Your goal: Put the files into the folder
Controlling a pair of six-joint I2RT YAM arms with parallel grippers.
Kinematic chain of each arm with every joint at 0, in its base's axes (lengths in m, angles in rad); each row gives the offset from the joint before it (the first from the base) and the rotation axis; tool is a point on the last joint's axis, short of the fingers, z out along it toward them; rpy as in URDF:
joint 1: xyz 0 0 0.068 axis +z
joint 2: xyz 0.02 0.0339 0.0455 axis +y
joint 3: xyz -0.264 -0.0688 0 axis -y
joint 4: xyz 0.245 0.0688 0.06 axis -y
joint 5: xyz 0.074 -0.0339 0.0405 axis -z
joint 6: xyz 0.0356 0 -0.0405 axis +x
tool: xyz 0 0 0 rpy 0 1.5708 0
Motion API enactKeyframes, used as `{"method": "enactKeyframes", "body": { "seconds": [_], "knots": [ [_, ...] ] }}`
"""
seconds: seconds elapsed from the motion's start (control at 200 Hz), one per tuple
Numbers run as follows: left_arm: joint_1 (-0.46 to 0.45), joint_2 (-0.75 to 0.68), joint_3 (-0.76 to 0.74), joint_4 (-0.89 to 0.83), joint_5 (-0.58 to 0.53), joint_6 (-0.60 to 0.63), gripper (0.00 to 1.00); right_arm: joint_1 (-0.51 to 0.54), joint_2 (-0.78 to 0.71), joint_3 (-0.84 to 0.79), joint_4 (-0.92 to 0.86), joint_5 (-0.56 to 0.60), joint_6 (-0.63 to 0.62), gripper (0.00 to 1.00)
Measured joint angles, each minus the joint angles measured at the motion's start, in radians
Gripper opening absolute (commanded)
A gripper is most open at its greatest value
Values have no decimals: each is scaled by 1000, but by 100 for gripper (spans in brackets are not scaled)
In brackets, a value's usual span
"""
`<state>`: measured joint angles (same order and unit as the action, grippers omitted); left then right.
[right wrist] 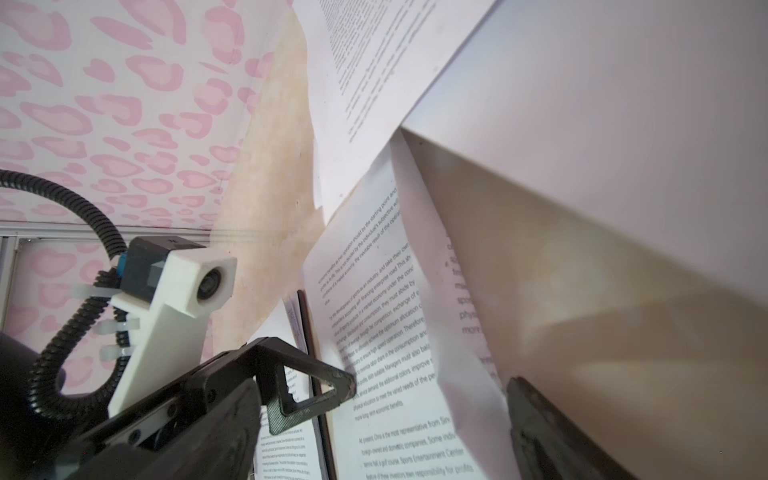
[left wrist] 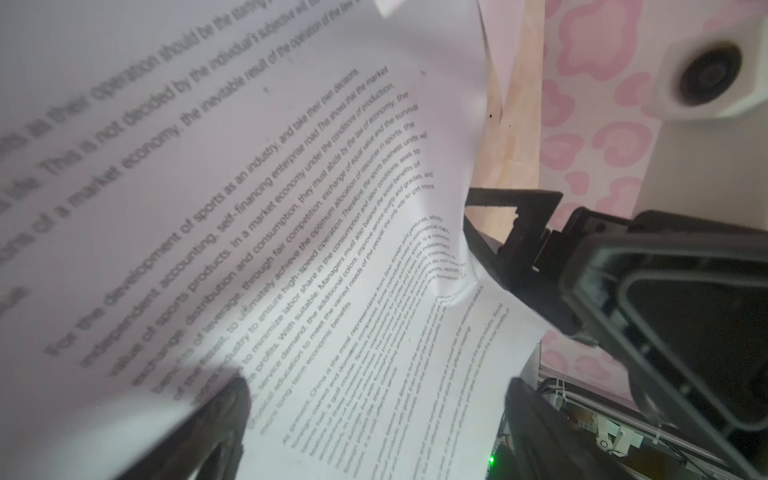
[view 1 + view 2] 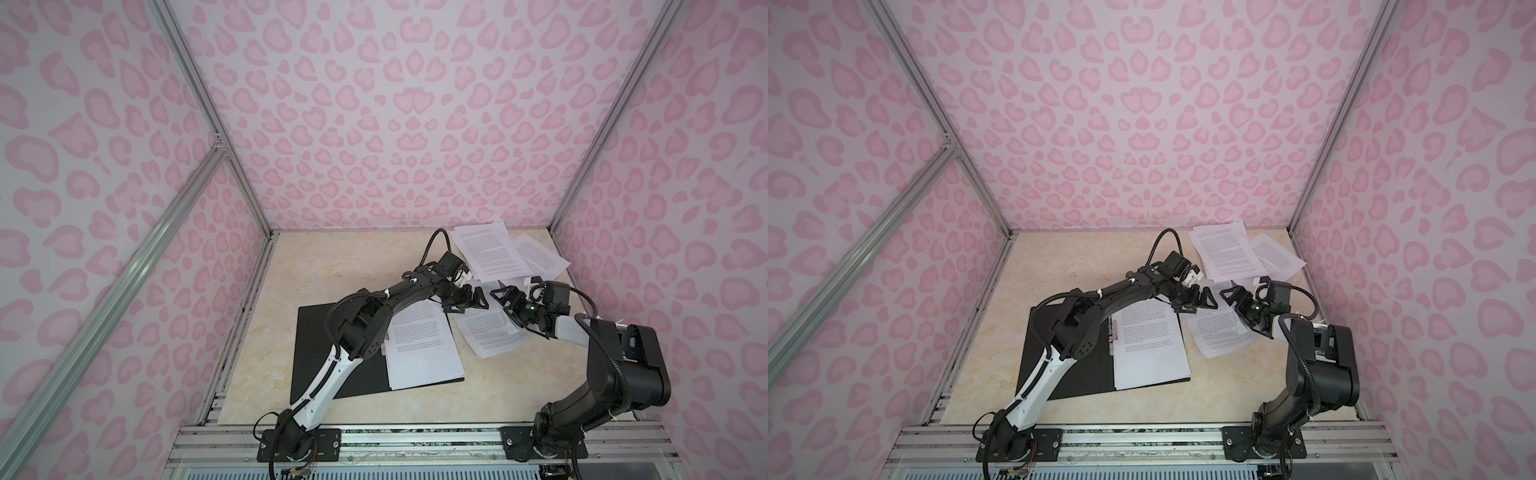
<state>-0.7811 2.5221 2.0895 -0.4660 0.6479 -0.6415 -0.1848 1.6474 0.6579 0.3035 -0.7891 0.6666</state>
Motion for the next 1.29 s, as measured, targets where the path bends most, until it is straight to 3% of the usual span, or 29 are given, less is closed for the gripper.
{"method": "enactKeyframes", "body": {
  "seconds": [0.255,0.435,0.745,0.91,1.295],
  "knots": [
    [1,-12,-29,25,4,19,97,19,107,115,-9,-42,-58,89],
    [6,-20,-52,46,18,39,97,41,84,208,-200,28,-189,90],
    [12,-34,-92,83,42,69,97,45,188,356,-421,75,-380,75],
    [15,-35,-100,93,53,77,97,45,174,353,-491,114,-422,83],
    [23,-40,-125,122,82,92,97,85,103,359,-586,195,-502,79]
  ]
}}
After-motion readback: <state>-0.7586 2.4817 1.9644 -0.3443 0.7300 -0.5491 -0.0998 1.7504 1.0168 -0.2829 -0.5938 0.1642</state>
